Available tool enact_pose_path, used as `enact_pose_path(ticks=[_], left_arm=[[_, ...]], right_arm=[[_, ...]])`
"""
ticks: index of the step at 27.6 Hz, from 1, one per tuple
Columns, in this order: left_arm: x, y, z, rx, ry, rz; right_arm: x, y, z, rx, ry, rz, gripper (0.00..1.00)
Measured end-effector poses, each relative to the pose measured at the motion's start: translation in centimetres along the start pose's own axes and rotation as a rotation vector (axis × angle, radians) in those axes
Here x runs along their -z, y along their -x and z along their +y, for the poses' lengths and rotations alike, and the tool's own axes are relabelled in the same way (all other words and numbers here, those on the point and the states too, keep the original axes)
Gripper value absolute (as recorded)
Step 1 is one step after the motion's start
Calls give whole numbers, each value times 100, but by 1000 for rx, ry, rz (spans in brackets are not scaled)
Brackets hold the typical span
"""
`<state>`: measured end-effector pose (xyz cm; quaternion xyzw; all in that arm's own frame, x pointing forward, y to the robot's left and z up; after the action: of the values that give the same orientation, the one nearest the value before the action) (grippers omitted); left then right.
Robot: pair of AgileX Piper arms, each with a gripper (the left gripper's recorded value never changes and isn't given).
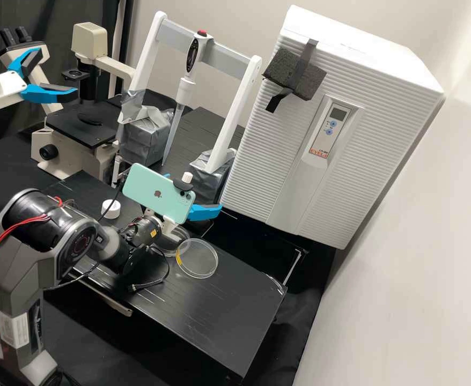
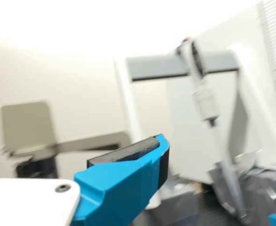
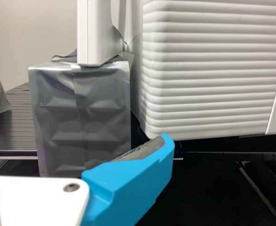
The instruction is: Use the pipette
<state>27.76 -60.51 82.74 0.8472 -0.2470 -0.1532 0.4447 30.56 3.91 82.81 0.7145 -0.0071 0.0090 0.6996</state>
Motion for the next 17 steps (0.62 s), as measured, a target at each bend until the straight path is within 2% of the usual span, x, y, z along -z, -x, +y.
enact_pose_path(ticks=[3,8,12,17], left_arm=[[-57,1,113,-30,9,-27],[-88,33,275,-77,30,-37],[-104,52,334,-95,29,-42],[-158,48,327,-92,36,-60]], right_arm=[[0,0,0,0,0,0,100],[0,0,0,0,0,0,100],[0,0,0,0,0,0,100],[45,13,17,5,-1,5,100]])
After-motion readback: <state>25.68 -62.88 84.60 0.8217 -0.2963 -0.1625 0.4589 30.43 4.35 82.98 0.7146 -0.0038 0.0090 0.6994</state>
